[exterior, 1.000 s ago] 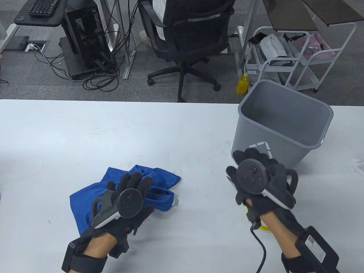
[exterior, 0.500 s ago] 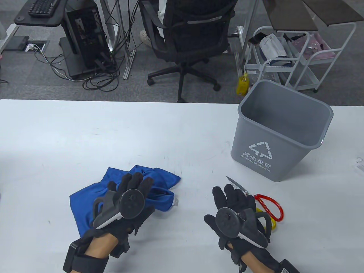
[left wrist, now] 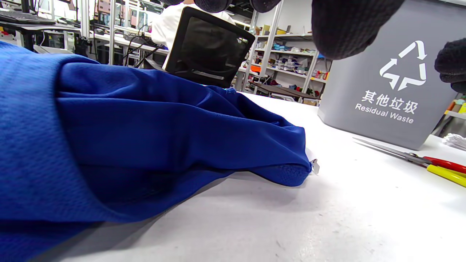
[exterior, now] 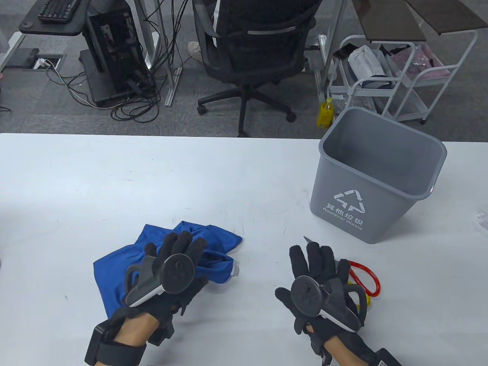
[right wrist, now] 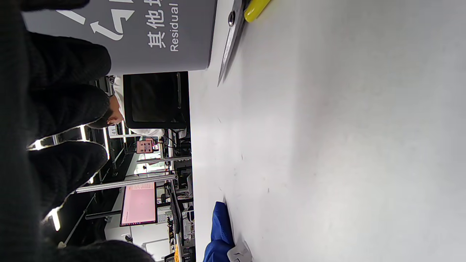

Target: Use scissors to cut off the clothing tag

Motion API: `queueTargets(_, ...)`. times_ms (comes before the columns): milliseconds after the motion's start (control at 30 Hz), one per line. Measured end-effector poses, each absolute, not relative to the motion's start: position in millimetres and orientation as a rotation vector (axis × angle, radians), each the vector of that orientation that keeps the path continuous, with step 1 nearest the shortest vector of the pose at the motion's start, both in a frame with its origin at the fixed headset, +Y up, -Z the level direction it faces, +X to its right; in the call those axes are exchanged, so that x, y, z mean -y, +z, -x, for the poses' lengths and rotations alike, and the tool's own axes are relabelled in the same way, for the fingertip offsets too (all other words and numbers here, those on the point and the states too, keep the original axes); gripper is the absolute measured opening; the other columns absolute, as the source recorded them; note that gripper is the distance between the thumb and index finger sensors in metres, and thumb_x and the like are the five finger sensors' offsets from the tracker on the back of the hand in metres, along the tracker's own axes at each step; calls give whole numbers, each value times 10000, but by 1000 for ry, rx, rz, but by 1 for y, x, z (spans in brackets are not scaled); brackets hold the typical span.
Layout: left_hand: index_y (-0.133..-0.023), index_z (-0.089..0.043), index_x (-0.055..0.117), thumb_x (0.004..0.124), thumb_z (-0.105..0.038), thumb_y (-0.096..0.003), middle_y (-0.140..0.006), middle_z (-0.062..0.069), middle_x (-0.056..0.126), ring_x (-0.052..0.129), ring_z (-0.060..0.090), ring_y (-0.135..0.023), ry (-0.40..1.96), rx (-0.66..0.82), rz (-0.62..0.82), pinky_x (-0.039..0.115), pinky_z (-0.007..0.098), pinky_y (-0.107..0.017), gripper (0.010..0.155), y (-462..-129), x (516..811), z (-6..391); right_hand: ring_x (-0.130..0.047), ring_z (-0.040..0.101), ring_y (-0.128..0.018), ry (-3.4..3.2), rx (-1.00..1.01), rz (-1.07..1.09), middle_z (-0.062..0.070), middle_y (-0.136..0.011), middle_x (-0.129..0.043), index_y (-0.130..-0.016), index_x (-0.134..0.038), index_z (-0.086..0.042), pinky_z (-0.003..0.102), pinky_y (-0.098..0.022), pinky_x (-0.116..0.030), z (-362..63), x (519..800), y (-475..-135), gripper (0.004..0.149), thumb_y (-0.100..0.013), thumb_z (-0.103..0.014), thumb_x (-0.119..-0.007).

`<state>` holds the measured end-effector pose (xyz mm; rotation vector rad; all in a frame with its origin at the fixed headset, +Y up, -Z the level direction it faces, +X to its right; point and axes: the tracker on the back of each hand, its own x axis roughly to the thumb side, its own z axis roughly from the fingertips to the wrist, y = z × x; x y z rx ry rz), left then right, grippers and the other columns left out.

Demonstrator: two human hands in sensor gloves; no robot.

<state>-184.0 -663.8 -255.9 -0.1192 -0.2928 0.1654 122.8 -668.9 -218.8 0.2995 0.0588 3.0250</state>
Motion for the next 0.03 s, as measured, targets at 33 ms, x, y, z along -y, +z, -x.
queueTargets(33, -1103, -317, 337, 725, -604, -441, -1197, 85, 340, 342, 441, -1112, 165, 294, 118, 334, 813, -689, 820, -256, 664, 184, -327, 582, -1035, 3024, -61, -302, 258, -1127, -210, -1138, -233, -175, 841, -654, -345, -122, 669, -219, 942, -457, -640, -689)
